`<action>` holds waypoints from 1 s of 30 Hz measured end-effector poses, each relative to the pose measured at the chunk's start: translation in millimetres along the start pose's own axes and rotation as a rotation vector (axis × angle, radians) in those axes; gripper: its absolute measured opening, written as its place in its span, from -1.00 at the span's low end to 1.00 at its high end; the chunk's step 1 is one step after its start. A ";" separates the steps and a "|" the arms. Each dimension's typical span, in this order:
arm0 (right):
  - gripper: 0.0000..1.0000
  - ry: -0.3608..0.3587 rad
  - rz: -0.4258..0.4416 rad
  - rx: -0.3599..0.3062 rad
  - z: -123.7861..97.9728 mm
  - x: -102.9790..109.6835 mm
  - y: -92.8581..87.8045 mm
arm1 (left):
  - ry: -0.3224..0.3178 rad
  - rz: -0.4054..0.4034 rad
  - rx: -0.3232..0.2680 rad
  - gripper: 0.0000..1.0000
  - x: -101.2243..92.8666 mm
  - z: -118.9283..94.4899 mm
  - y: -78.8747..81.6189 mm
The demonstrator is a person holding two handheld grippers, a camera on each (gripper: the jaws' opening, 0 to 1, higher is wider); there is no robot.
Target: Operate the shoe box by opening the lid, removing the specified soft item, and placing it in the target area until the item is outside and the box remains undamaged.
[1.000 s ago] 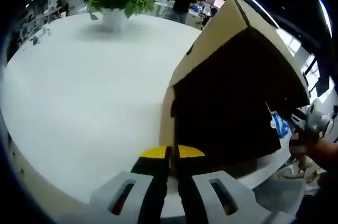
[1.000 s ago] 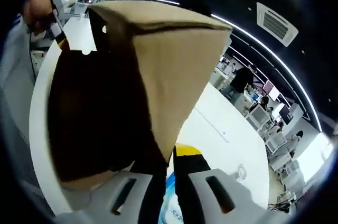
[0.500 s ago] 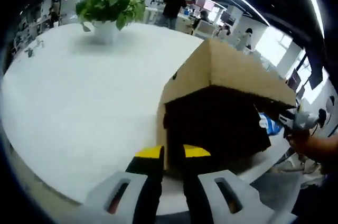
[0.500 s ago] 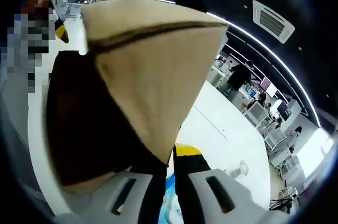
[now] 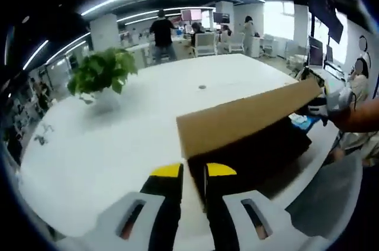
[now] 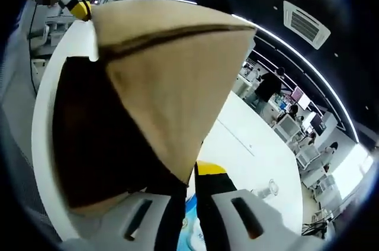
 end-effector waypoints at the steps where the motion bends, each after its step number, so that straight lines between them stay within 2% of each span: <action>1: -0.96 -0.001 -0.004 0.001 -0.8 0.5 -0.1 | 0.004 -0.002 0.000 -0.82 0.5 -0.1 0.1; 4: -0.96 0.001 -0.004 0.000 -1.9 1.3 -1.4 | 0.038 0.017 -0.039 -0.87 1.3 -4.6 3.7; 7: -0.95 0.001 -0.002 -0.001 -2.6 2.0 -1.8 | 0.043 0.019 -0.044 -0.87 2.1 -4.4 3.7; 14: -0.92 0.007 -0.012 0.007 -2.1 1.9 -1.5 | 0.023 0.021 -0.036 -1.00 4.6 -0.4 -0.3; 20: -0.85 0.027 -0.007 0.011 -5.6 5.8 -3.0 | 0.009 0.014 -0.029 -1.00 3.8 0.8 -3.5; 30: -0.75 0.039 -0.001 -0.017 -23.2 6.1 6.0 | -0.015 -0.008 -0.023 -1.00 -0.2 2.5 -5.6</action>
Point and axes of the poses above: the point that each gripper's makers call its tool centre point, and the gripper's own axes: z roughly forward along the fingers, x roughly to its left, y roughly out of its top, the point moved 8 cm from there along -z, roughly backward along the fingers, and after that the axes turned 15 degrees about x, right-handed, at the moved point
